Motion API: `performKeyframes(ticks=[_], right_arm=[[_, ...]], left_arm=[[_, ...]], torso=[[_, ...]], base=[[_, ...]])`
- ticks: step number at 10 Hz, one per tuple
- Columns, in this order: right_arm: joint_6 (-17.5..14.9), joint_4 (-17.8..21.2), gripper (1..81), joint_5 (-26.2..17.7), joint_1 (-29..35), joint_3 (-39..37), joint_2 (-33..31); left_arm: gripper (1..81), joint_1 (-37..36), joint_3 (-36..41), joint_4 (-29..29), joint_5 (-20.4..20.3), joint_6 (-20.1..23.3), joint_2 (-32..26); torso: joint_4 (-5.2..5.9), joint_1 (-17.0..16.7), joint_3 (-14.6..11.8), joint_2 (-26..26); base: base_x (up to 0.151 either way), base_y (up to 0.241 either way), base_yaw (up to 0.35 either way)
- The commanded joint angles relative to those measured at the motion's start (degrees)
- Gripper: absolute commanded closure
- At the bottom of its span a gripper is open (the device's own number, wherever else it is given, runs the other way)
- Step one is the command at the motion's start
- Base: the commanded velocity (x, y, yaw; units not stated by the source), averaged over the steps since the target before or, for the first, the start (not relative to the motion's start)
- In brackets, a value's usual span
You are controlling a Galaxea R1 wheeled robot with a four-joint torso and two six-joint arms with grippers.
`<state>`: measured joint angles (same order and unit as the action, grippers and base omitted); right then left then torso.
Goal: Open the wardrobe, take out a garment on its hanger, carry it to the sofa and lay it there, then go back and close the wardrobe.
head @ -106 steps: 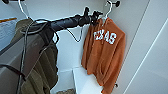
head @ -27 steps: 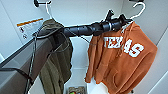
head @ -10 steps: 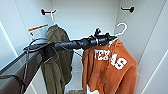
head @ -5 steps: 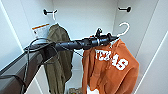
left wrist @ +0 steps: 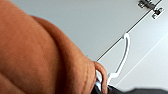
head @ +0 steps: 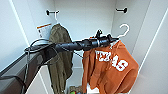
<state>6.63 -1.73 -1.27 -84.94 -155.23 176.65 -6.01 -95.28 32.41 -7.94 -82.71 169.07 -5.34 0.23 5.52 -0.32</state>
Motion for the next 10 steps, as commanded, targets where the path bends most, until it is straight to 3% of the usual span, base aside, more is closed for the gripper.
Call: performKeyframes(ticks=[1, 10], right_arm=[[-0.1, 0.2, 1.0, -3.3, 2.4, 0.3, 0.4], [-0.1, 0.3, 1.0, -3.3, 2.3, 0.2, 0.4]], left_arm=[[81.1, -11.3, 1.0, 0.6, -3.1, 0.6, 0.2], [81.1, -10.2, 3.3, 0.6, -3.1, 1.1, 0.0]], torso=[[0.00, 0.0, 0.0, 0.0], [0.00, 0.0, 0.0, 0.0]], base=[[-0.098, 0.000, 0.000], [-0.106, 0.000, 0.000]])
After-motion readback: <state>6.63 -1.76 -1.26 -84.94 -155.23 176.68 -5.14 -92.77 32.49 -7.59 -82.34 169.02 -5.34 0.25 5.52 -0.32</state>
